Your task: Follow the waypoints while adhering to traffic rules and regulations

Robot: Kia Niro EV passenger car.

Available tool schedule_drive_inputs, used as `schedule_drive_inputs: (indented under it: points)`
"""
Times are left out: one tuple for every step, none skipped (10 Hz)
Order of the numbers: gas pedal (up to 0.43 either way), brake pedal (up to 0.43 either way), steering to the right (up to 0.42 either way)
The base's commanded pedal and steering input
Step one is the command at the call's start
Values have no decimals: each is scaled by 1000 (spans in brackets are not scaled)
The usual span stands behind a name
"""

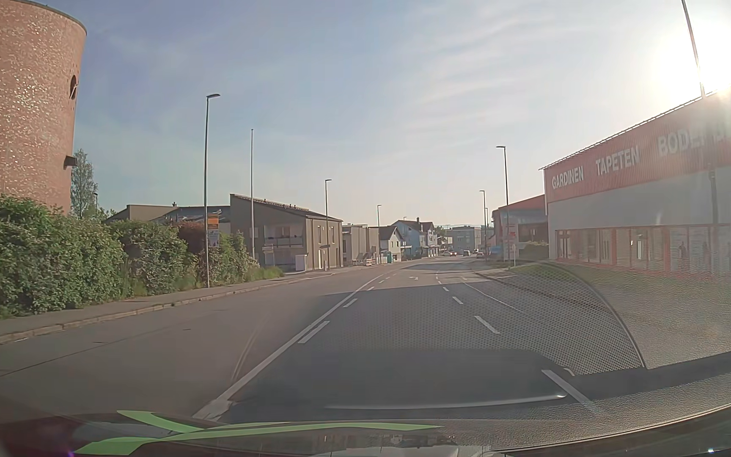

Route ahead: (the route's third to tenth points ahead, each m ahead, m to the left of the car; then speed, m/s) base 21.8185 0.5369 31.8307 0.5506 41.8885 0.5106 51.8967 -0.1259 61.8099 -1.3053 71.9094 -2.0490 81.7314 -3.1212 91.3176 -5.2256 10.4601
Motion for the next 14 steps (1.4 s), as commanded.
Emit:
schedule_drive_inputs:
  points:
    - [79, 0, 6]
    - [79, 0, 6]
    - [79, 0, 6]
    - [79, 0, 5]
    - [79, 0, 6]
    - [67, 0, 6]
    - [67, 0, 6]
    - [59, 0, 6]
    - [59, 0, 5]
    - [47, 0, 6]
    - [39, 0, 5]
    - [39, 0, 6]
    - [39, 0, 5]
    - [39, 0, 5]
